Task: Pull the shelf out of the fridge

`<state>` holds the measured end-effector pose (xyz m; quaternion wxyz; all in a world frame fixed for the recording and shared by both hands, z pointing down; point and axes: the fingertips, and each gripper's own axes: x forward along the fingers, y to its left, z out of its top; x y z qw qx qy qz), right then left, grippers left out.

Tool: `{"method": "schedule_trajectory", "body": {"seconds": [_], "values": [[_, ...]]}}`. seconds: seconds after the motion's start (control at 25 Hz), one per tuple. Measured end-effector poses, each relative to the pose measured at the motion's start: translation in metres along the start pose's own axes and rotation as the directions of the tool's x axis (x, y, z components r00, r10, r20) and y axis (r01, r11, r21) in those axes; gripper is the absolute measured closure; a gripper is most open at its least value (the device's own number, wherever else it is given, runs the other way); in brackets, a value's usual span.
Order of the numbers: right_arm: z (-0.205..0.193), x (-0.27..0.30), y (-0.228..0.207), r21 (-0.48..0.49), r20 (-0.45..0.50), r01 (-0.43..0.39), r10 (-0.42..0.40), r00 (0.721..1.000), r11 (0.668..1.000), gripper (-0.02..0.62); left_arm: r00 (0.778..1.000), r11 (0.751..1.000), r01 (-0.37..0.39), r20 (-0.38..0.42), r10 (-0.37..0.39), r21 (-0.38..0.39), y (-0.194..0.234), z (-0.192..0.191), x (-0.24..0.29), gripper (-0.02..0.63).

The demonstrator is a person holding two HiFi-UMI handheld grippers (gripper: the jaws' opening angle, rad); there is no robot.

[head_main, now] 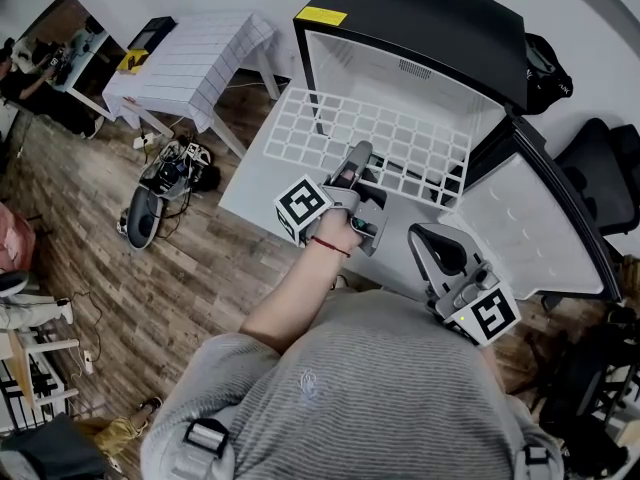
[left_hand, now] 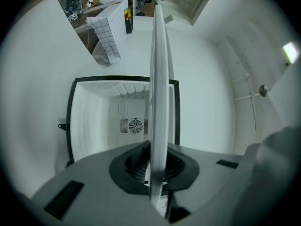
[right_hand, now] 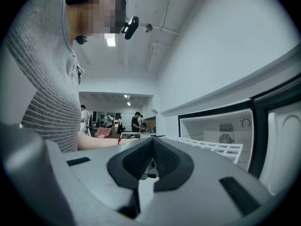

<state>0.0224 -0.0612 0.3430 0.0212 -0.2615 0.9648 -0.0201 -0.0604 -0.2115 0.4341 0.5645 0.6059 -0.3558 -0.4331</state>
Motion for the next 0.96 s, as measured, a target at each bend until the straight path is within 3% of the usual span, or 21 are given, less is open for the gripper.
{"method": "schedule_trajectory", "body": {"seconds": [0.96], "values": [[0.0010, 0.0031, -0.0019, -0.002, -0.004, 0.000, 0.000, 1.000, 1.000, 0.583, 1.000, 1.000, 0.000, 0.000, 0.000, -0.008, -0.0014, -0.0004, -0.0007, 0.572]]}}
